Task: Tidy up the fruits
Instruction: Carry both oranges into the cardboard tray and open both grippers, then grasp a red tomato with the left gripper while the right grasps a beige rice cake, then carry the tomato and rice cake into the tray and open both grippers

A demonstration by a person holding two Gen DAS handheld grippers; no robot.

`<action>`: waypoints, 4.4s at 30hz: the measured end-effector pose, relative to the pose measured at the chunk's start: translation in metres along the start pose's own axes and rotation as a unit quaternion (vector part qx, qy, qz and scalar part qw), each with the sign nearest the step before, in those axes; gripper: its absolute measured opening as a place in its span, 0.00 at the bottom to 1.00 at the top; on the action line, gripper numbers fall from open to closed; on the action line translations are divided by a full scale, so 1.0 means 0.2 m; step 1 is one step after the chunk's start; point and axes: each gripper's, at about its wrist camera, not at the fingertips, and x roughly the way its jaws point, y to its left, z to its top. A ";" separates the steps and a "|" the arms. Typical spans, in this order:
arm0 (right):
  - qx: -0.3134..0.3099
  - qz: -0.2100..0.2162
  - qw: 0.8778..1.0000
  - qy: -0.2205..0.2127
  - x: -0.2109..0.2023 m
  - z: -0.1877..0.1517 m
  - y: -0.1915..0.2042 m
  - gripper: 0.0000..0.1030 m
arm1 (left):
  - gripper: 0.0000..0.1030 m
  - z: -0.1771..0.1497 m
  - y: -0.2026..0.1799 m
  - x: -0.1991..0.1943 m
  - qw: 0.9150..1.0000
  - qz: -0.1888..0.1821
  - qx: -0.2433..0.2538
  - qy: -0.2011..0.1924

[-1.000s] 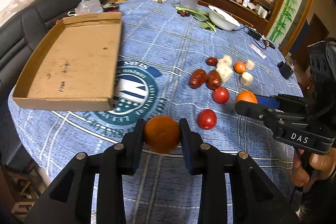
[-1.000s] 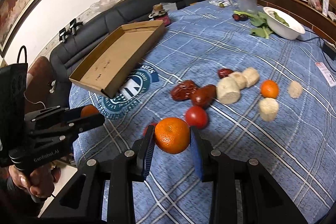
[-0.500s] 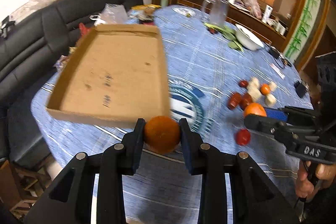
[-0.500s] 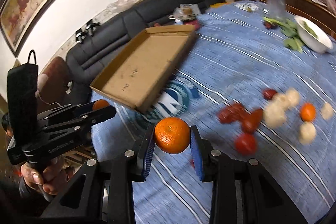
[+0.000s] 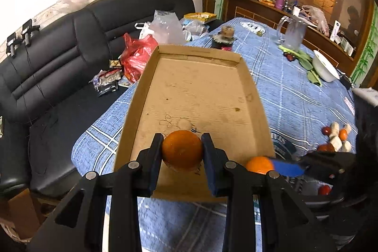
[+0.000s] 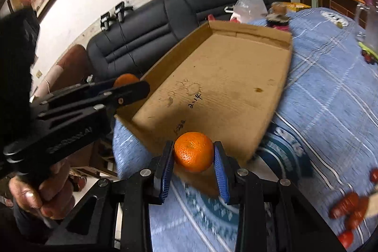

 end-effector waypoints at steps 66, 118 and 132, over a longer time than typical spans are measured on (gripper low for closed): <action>0.086 -0.137 0.987 -0.023 -1.00 -0.82 -0.67 0.57 | 0.61 -0.45 -0.79 -0.36 0.992 -0.055 0.114 0.010; 0.123 -0.165 0.975 -0.082 -0.99 -0.74 -0.92 0.36 | 0.26 -0.50 -1.10 -0.19 0.971 -0.167 0.157 0.065; 0.085 -0.125 0.986 -0.076 -0.91 -0.68 -0.67 0.35 | 0.26 -0.41 -0.88 -0.27 0.984 -0.122 0.124 0.023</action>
